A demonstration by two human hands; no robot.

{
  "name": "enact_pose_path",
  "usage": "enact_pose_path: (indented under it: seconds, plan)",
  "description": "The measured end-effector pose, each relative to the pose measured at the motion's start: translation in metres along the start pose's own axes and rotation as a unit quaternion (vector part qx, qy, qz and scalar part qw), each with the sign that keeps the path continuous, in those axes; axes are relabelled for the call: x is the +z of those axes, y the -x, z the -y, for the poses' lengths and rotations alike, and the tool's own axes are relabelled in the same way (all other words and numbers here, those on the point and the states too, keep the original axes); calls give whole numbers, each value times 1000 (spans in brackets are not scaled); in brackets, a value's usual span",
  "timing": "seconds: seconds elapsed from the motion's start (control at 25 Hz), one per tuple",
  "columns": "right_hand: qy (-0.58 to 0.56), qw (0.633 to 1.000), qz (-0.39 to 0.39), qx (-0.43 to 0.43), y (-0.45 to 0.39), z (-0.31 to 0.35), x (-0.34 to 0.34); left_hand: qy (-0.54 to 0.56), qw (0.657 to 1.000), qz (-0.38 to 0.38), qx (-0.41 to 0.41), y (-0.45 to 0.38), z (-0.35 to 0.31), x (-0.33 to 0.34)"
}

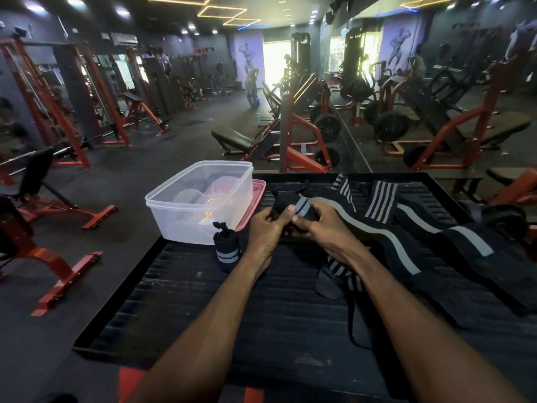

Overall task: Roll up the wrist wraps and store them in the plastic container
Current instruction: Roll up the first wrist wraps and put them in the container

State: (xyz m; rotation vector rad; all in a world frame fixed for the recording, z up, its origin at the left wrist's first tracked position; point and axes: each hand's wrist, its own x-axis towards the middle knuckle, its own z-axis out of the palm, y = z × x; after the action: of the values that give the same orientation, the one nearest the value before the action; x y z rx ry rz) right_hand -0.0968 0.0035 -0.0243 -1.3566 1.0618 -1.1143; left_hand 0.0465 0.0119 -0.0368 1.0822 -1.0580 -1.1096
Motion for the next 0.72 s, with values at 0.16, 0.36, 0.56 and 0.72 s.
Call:
enact_pose_path:
  seconds: [0.16, 0.36, 0.56, 0.72]
  plan:
    - [239, 971, 1, -25, -1, -10, 4, -172, 980, -34, 95, 7, -3, 0]
    - [268, 957, -85, -65, 3, -10, 18, -250, 956, -55, 142, 13, -4, 1]
    - [196, 976, -89, -27, 10, 1, 20, -298, 921, -88, 233, 25, -29, 1]
    - [107, 993, -42, -16, 9, 2, 39, -317, 881, -119, 331, 34, -51, -17]
